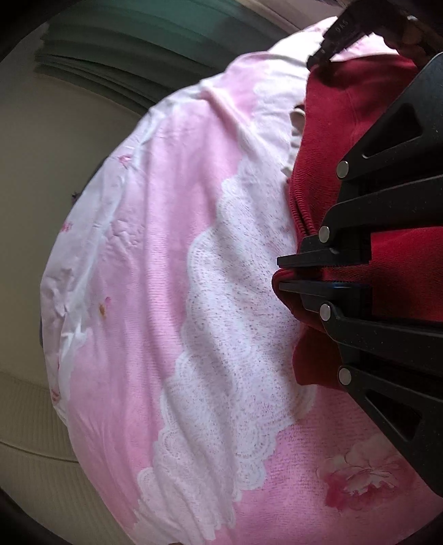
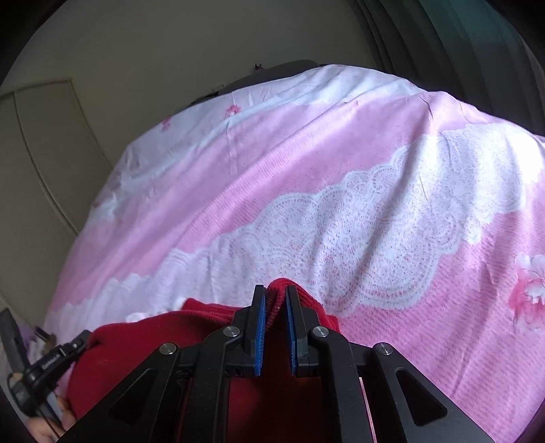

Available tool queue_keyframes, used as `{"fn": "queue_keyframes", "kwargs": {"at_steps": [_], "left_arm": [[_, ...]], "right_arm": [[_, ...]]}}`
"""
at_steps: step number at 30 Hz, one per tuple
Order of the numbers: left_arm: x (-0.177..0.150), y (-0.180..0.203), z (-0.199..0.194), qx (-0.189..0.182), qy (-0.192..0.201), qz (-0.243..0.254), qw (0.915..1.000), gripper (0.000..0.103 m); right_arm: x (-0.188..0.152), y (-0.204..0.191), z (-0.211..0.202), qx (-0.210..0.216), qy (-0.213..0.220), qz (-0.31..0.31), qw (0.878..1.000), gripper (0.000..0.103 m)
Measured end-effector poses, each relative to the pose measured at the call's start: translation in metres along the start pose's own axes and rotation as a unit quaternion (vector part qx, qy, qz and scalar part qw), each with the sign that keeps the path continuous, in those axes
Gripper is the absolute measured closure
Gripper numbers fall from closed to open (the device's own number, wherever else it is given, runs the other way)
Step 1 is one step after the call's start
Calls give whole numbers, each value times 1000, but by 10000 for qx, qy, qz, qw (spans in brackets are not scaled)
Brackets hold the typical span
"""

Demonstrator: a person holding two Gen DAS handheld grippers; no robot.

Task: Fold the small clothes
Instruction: 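Carry the hem over the body with both tools and lay it down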

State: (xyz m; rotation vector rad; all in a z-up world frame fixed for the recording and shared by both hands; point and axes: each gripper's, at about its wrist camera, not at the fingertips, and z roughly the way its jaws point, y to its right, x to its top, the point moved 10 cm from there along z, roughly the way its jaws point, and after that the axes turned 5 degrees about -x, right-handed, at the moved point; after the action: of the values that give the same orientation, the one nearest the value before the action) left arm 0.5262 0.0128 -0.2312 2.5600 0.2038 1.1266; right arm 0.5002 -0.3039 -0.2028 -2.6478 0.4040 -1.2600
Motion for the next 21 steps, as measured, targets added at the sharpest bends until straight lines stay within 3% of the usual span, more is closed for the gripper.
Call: {"fn": "queue_keyframes", "kwargs": {"at_steps": [5,7,9,14,19,21], "left_arm": [[6,11,-28,-74,100,176,9998,89],[10,18,-43,-144,159,293,9993,62],[14,23,-62,-68,322,489,9983,59],[11,38,-87,-126,364,742,9965,59],[-29,71,-73,-774,-164,844,9933,59],[-43,77,-61,-743,-312,1046,9912,59]], "right_arm": [[7,-9,-16,48,71,-123,9999,81],[15,-7,-33,-41,263,-144,9995,58],[25,-3,-58,-261,633,-186,9975,37],[29,-10,-94,-210,866,-420,9951,36],[2,-41,-97,154,745,-877,9932,36],[-12,-51,-88,213,614,-1061,9922,36]]}}
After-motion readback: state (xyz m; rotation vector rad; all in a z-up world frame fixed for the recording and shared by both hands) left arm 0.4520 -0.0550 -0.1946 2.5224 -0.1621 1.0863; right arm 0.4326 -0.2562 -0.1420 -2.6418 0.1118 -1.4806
